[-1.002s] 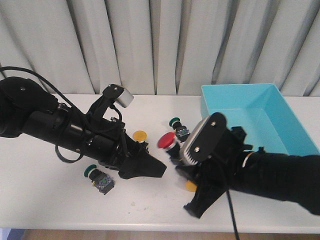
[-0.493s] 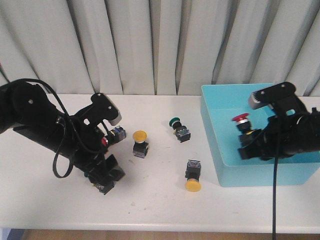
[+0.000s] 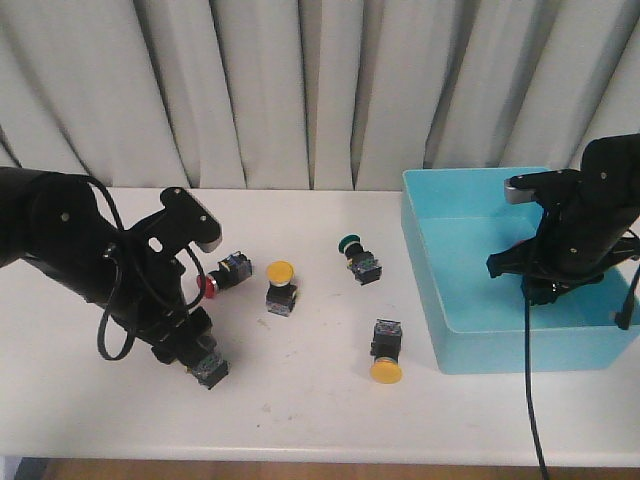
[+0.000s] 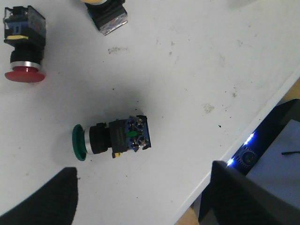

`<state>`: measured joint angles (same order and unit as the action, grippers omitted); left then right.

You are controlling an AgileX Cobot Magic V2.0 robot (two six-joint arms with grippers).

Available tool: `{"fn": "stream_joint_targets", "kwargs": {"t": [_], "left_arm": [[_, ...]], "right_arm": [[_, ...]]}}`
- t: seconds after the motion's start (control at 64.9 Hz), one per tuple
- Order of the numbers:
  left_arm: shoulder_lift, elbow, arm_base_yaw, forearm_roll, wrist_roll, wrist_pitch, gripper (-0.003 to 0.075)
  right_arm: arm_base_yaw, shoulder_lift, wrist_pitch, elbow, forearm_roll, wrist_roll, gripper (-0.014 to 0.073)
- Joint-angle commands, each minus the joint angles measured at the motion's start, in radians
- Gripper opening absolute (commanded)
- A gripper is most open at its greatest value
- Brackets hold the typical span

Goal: Pick red and yellow buttons and place in box
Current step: 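Open the left gripper and carry the red button into the box with the right gripper, then lower the red button into the box, open the right gripper, withdraw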

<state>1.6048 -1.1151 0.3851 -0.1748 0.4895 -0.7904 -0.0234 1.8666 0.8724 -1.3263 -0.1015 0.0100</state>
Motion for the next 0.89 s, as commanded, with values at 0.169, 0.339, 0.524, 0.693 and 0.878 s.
{"fn": "stream_joint_targets", "kwargs": {"t": [0.169, 0.339, 0.524, 0.693, 0.878], "left_arm": [[-0.038, -0.024, 0.003, -0.010, -0.012, 0.015, 0.0566], [-0.038, -0.024, 0.003, -0.010, -0.015, 0.013, 0.0566], [-0.038, -0.024, 0.003, -0.010, -0.017, 0.009, 0.0566], [-0.038, -0.024, 0.003, -0.010, -0.017, 0.009, 0.0566], [-0.038, -0.024, 0.003, -0.010, -0.017, 0.009, 0.0566]], "right_arm": [[0.033, 0.098, 0.016, -0.145, -0.018, -0.024, 0.0228], [0.030, 0.161, 0.015, -0.176, -0.018, -0.017, 0.0260], [0.031, 0.198, 0.013, -0.184, -0.022, -0.017, 0.0316], [0.031, 0.205, 0.011, -0.184, -0.022, -0.010, 0.0400], [0.030, 0.172, 0.021, -0.184, -0.022, -0.010, 0.0426]]}}
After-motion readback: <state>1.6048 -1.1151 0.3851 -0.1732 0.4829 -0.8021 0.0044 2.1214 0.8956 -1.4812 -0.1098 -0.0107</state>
